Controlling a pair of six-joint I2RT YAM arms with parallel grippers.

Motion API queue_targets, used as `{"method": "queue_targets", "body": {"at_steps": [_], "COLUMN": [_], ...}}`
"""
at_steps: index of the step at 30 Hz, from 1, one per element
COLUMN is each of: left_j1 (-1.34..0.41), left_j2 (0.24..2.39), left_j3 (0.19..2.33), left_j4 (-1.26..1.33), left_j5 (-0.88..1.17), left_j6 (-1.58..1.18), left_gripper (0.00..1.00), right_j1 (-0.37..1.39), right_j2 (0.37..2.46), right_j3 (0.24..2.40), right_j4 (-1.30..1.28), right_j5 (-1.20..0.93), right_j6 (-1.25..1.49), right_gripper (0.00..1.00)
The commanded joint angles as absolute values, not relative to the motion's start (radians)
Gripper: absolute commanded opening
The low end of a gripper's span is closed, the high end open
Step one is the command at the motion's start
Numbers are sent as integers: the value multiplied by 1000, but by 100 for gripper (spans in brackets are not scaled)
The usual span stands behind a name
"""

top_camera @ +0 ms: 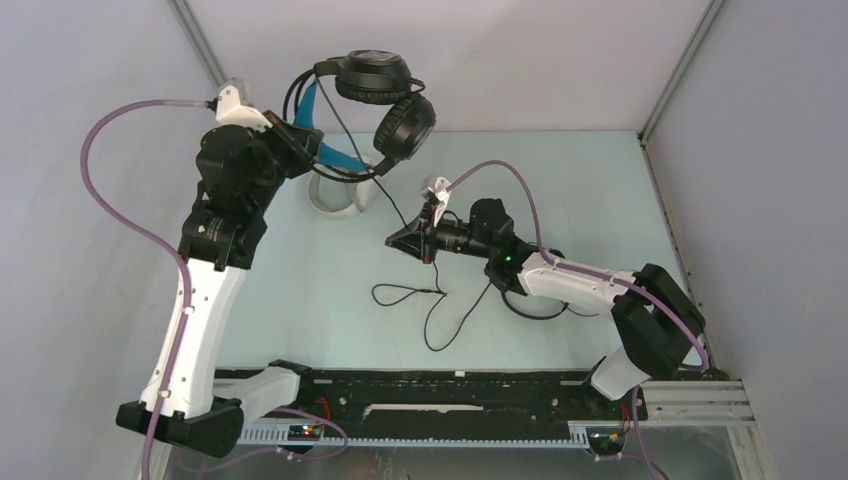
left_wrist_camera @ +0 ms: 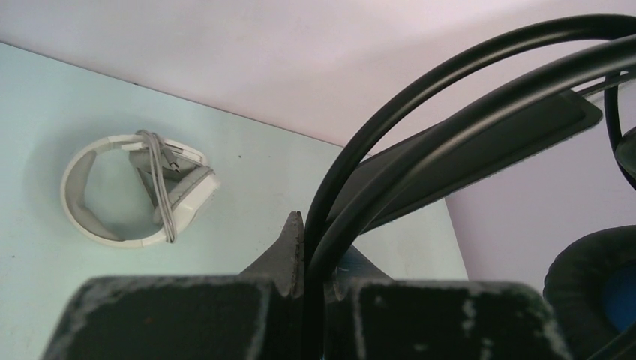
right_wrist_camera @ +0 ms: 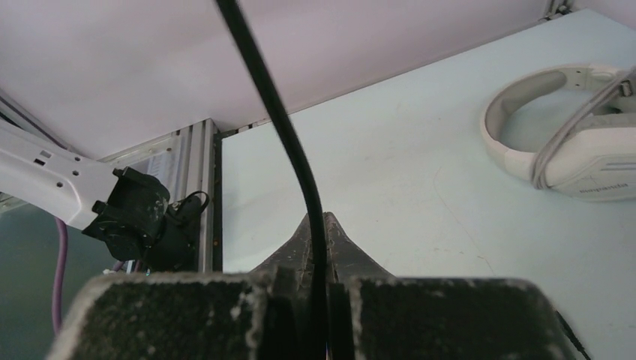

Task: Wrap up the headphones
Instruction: Wrap the headphones cable around the headphones.

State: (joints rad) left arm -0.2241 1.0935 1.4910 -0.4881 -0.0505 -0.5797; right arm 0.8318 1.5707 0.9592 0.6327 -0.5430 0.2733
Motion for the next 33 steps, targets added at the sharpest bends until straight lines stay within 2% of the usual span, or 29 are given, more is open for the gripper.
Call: {"method": "queue_targets", "body": {"at_steps": [1,4,8,15,20,24,26,27,33], "left_j1": [-212,-212,-212,-211,-209,-206,-204,-203,-199], "left_j2": [1096,1103,1095,1107,1115,1119,1124,1126,1184], "left_j3": [1577,1604,1608,1647,1657,1664,1672,1677,1794], "left_j4": [-439,-497,-504,-539,-548,-553,-558,-562,-681], "left_j5": [58,65,77,83,78,84,87,91,149], "left_j6": [-618,-597,-600,-590,-583,-583,-579,-576,-446], "left_gripper": [0,0,0,0,0,0,0,0,0], "right_j1": [792,780,787,803,793,790,788,783,725], "right_j2": [1570,1583,1664,1714,1716,1715,1716,1716,1701], "right_j3": [928,917,903,850,828,792,774,767,759], "right_j4": [678,652,712,814,801,822,845,859,882], "right_j5": [-526,-527,-597,-565,-563,-554,-553,-555,-563], "right_j6": [296,244,273,299,297,299,303,308,340], "right_gripper": [5,14,14,11,19,13,2,0,0]}}
